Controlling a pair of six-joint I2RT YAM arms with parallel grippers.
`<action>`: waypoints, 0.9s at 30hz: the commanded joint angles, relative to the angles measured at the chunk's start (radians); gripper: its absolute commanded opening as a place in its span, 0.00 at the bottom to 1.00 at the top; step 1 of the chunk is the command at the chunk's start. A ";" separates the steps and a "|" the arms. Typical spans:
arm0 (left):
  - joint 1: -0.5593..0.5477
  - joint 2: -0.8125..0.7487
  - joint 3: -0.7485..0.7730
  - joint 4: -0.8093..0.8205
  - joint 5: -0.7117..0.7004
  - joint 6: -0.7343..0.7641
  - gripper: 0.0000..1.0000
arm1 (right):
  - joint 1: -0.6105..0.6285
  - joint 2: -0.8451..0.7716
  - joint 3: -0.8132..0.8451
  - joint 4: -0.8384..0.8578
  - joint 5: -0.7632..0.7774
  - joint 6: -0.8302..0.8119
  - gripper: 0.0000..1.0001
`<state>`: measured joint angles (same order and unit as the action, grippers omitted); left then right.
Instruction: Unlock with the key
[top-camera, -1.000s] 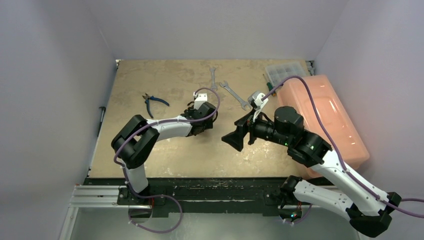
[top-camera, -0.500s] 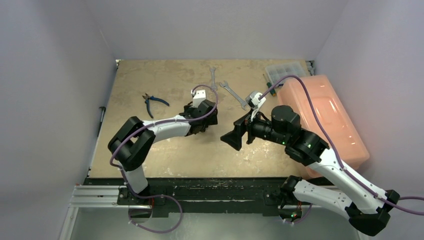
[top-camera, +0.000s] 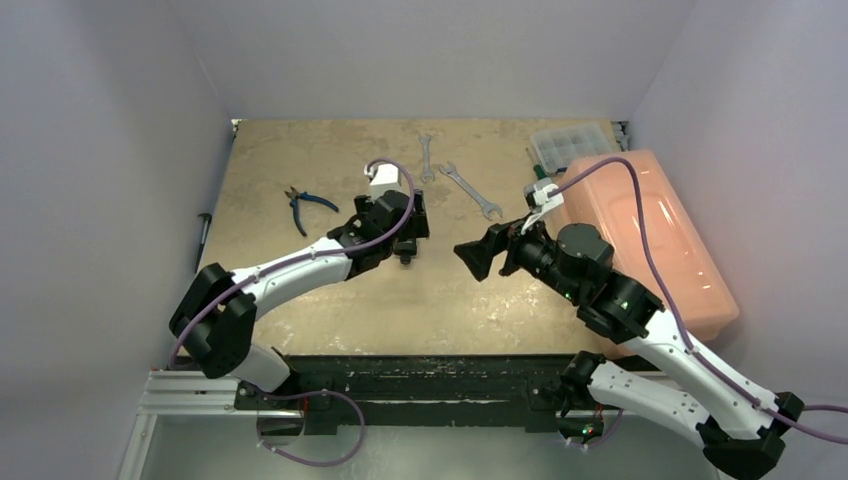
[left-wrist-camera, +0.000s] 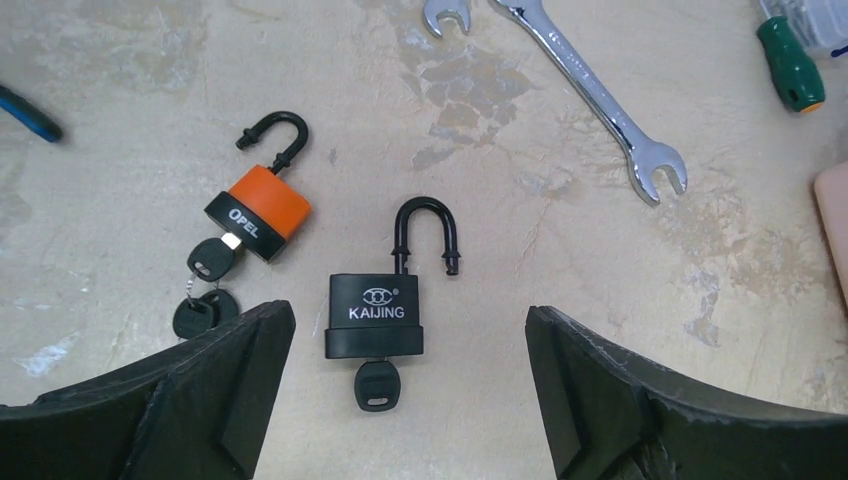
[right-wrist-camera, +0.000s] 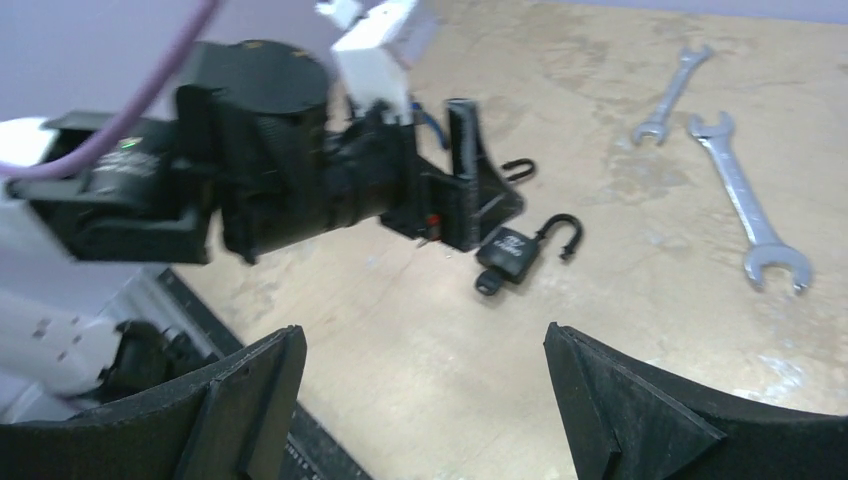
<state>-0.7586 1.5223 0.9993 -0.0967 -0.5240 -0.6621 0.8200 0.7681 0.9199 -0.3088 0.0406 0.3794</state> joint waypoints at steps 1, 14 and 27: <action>0.007 -0.092 -0.005 0.008 -0.017 0.081 0.93 | 0.002 0.039 0.041 0.007 0.178 0.050 0.99; 0.020 -0.357 0.009 -0.214 -0.210 0.264 0.99 | 0.002 0.032 -0.041 0.098 0.230 0.033 0.99; 0.036 -0.602 -0.151 -0.216 -0.437 0.409 0.99 | 0.002 0.073 -0.088 0.121 0.320 0.178 0.99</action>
<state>-0.7273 0.9512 0.9085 -0.3096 -0.8867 -0.2977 0.8196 0.8337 0.8383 -0.2386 0.3248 0.5068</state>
